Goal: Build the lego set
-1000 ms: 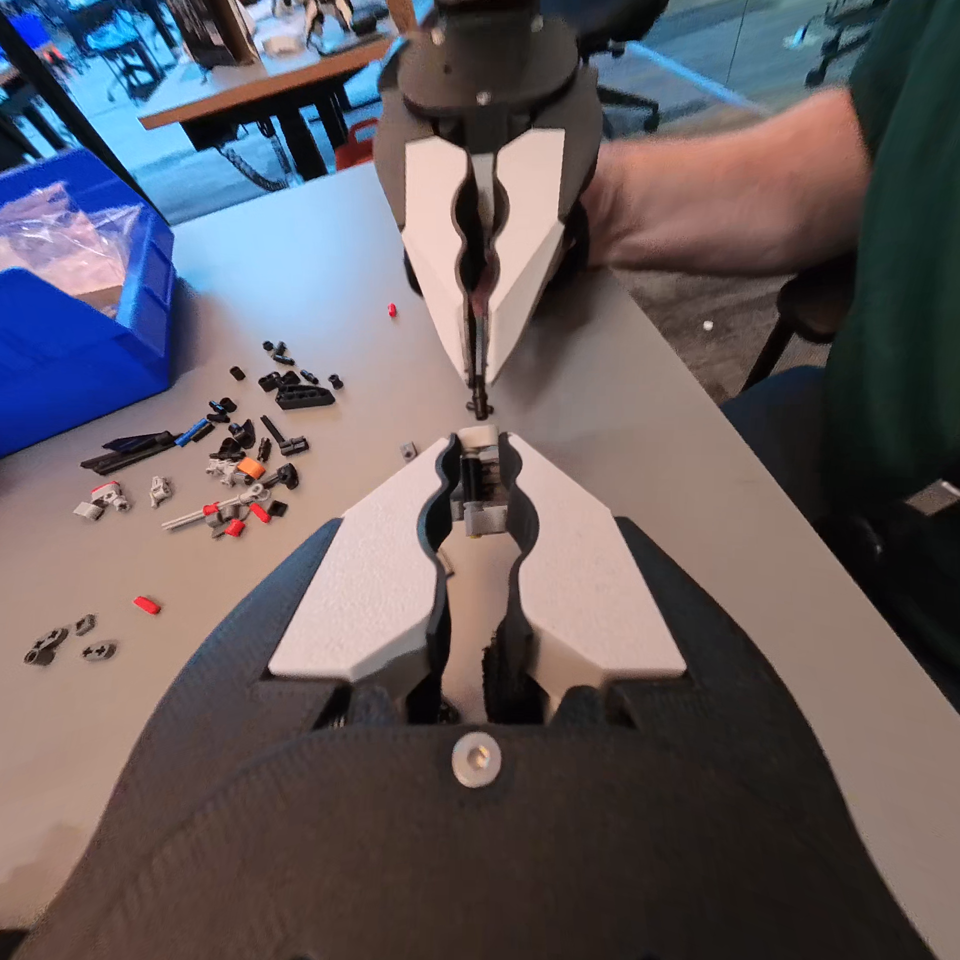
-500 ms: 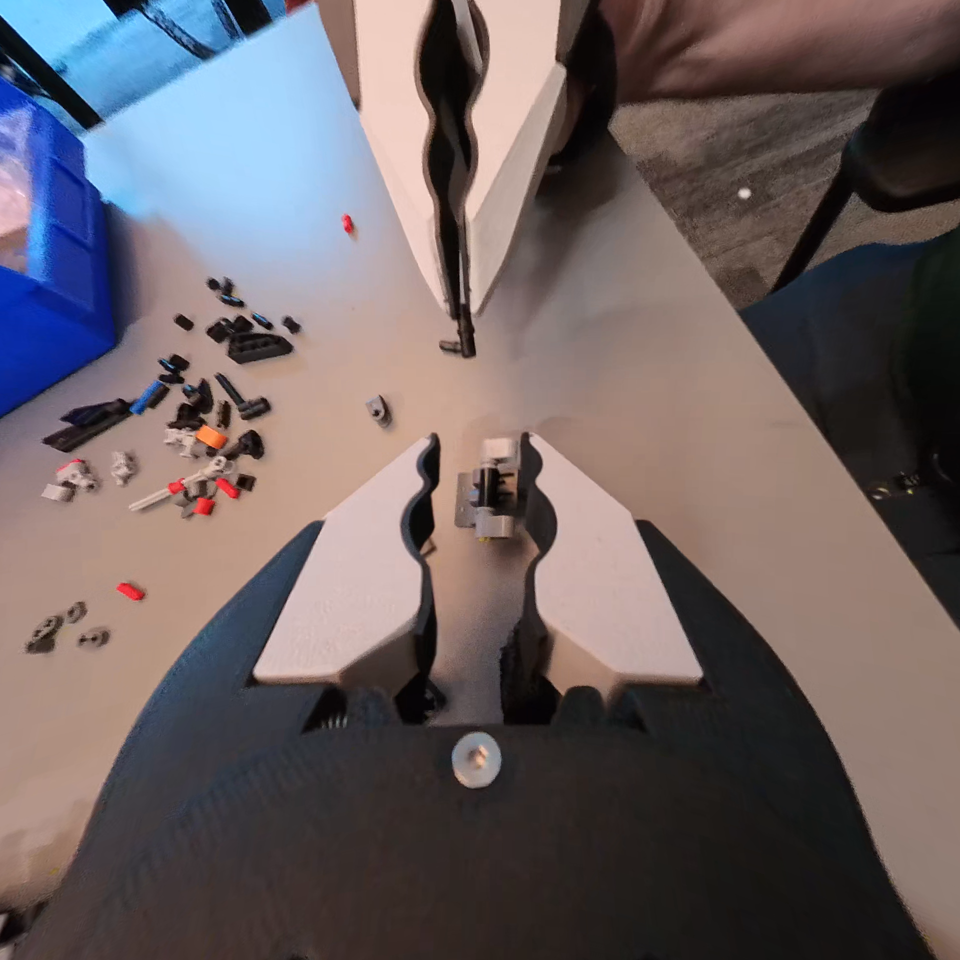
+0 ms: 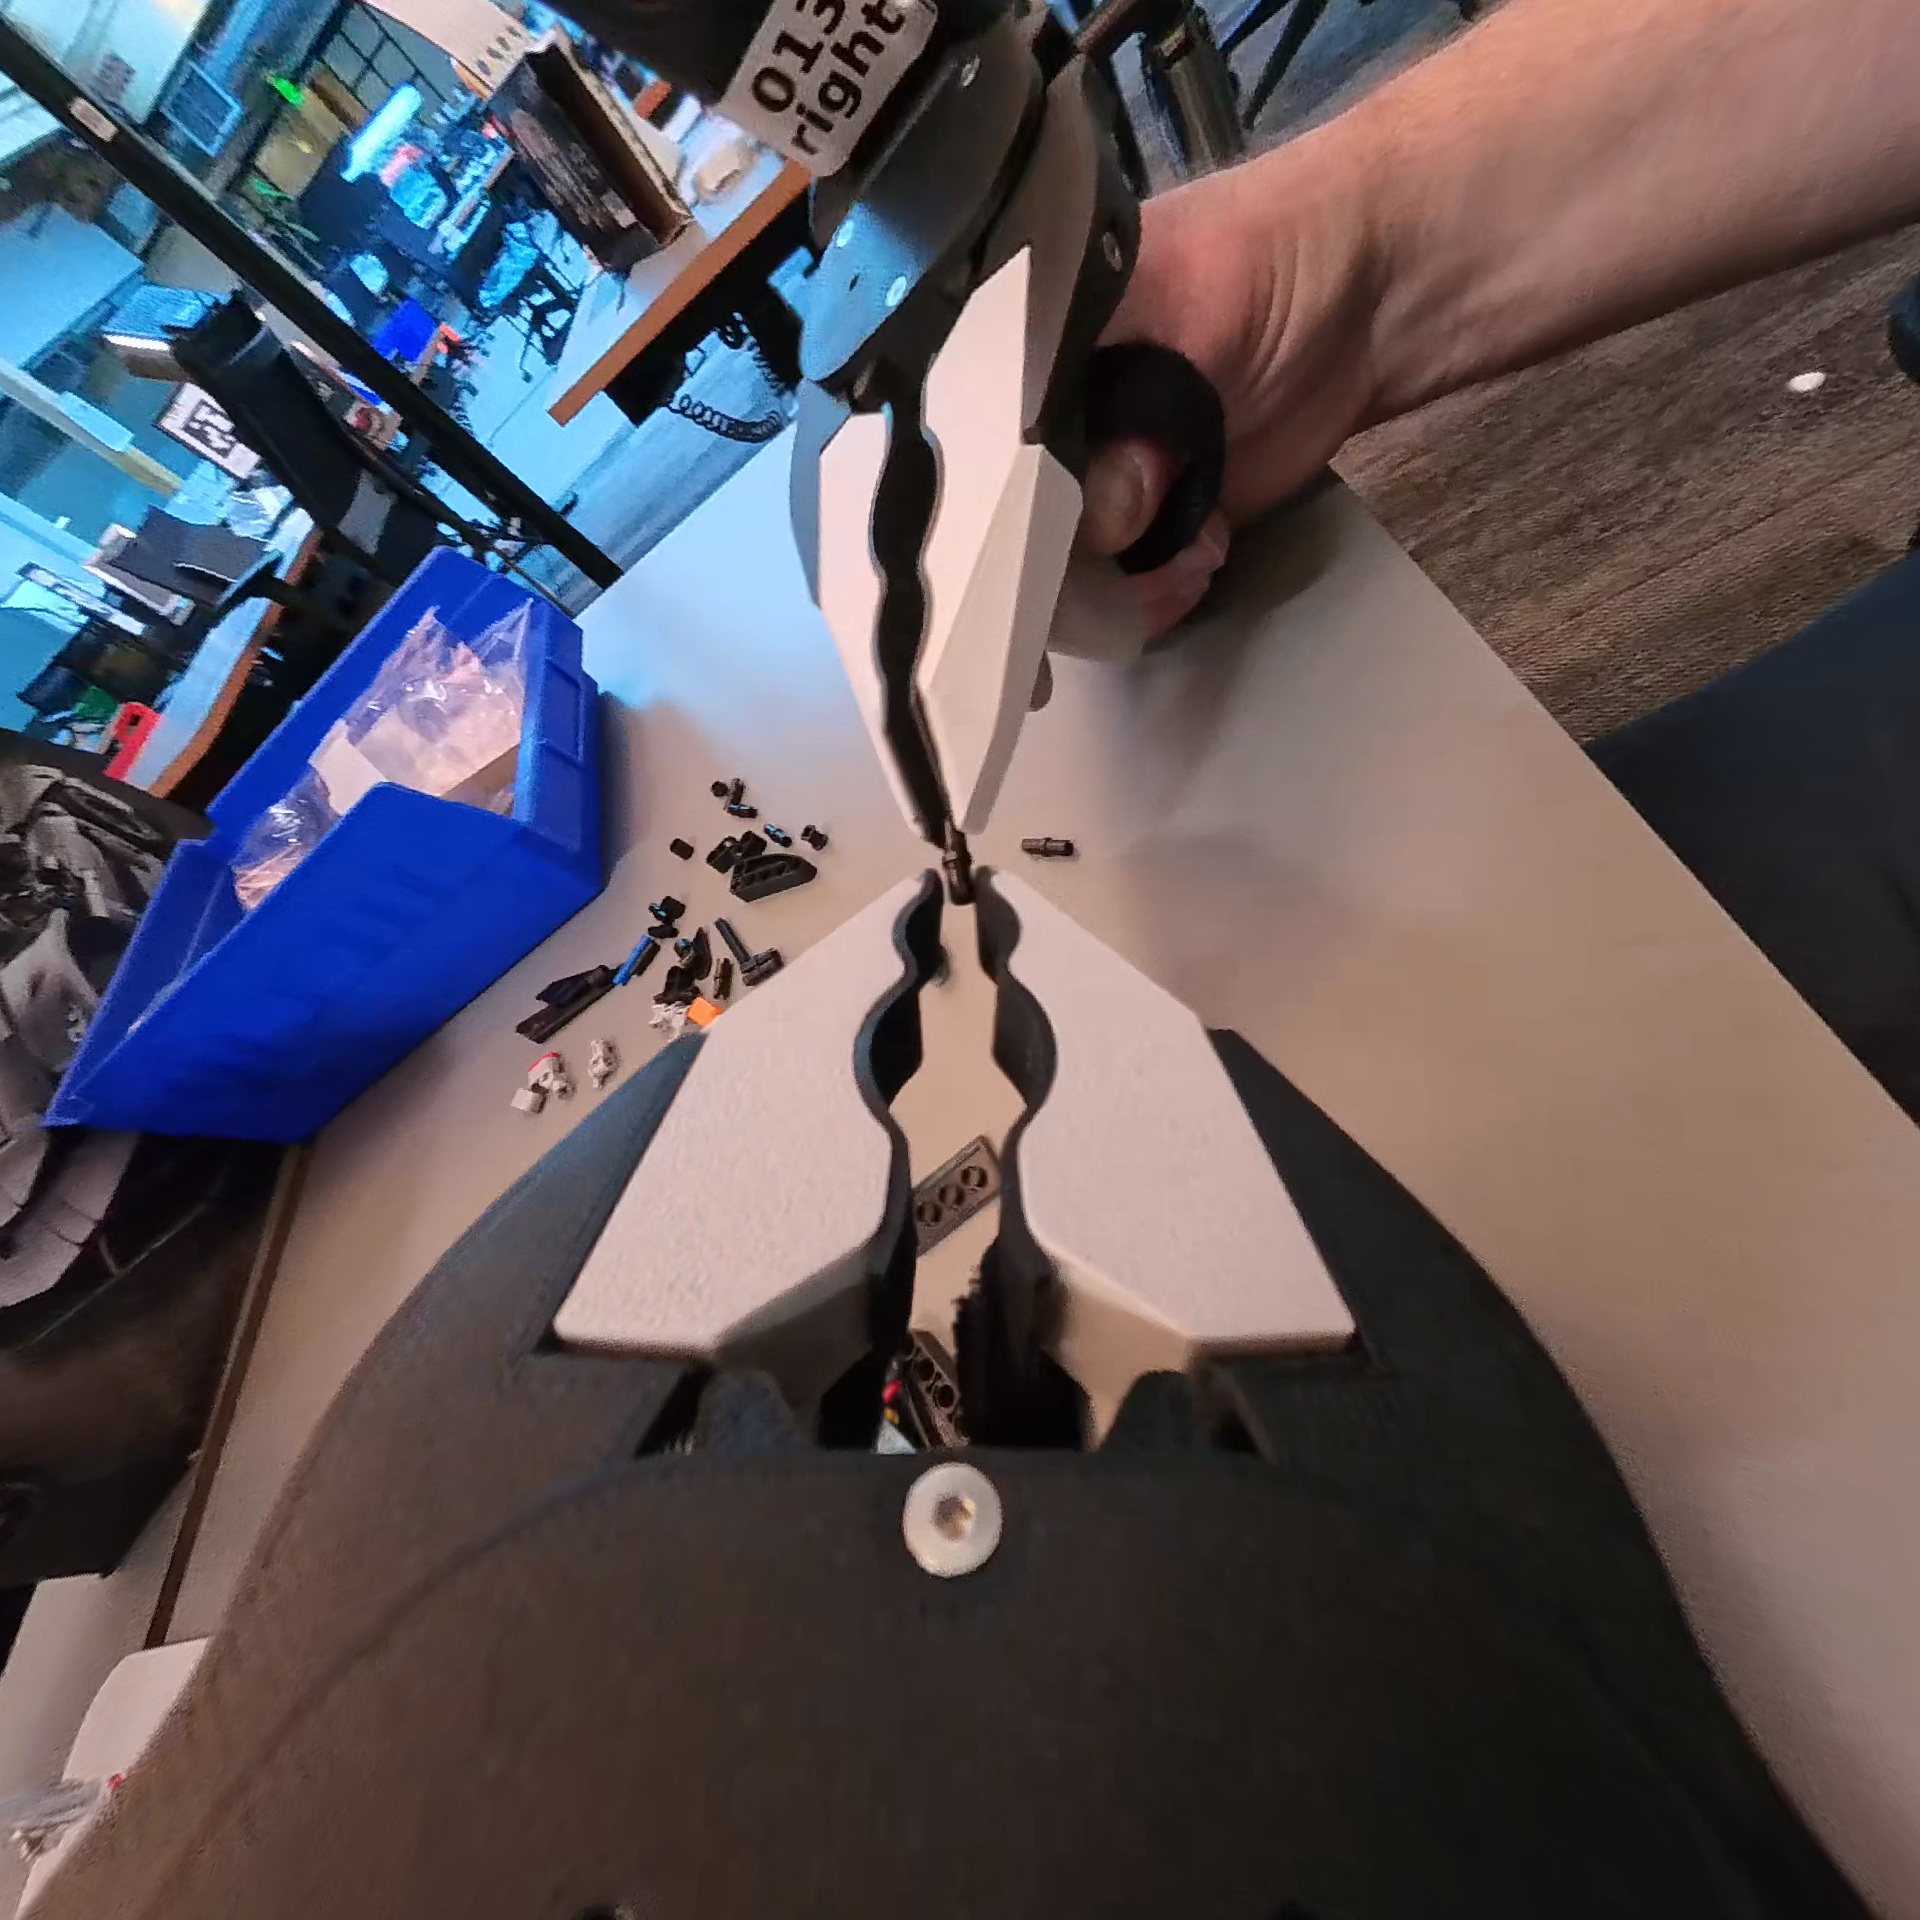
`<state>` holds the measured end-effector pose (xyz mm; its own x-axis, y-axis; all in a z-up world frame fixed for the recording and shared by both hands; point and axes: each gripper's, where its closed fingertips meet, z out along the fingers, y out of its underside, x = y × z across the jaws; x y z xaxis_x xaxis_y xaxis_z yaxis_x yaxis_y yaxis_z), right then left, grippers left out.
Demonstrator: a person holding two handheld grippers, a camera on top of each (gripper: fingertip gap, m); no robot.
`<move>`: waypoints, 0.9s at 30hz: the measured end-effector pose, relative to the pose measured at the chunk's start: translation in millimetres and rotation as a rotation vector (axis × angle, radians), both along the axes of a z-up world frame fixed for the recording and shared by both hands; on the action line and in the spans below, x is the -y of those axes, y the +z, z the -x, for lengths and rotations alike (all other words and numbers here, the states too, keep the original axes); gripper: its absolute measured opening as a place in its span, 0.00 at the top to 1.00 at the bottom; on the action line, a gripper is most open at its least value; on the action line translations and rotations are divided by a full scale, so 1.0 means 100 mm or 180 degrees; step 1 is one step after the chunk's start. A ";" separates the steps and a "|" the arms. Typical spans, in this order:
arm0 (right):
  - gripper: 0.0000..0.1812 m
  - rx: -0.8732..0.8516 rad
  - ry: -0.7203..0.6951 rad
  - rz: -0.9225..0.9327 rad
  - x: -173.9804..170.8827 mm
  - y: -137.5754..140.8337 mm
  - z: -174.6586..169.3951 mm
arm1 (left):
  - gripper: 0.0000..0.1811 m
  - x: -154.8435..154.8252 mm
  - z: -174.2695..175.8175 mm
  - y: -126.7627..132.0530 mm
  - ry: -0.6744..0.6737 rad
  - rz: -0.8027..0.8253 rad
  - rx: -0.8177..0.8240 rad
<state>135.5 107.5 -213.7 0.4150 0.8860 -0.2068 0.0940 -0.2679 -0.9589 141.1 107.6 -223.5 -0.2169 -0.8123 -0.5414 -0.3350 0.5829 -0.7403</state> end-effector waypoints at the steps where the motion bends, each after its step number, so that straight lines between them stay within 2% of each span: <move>1: 1.00 -0.0014 -0.0006 -0.0003 -0.01 0.01 0.01 | 0.98 0.00 0.00 -0.01 0.0007 0.0015 -0.0016; 13: 0.98 0.0012 0.0008 -0.0049 -0.04 0.03 0.02 | 0.99 -0.03 0.02 0.05 0.0031 -0.0060 0.0059; 15: 0.95 0.0032 0.0003 -0.0022 -0.05 0.01 0.03 | 0.99 -0.02 0.02 0.07 0.0023 -0.0013 0.0087; 27: 0.99 -0.0131 0.0085 0.0047 -0.03 0.04 0.06 | 0.99 -0.02 0.02 0.05 0.0016 -0.0038 0.0058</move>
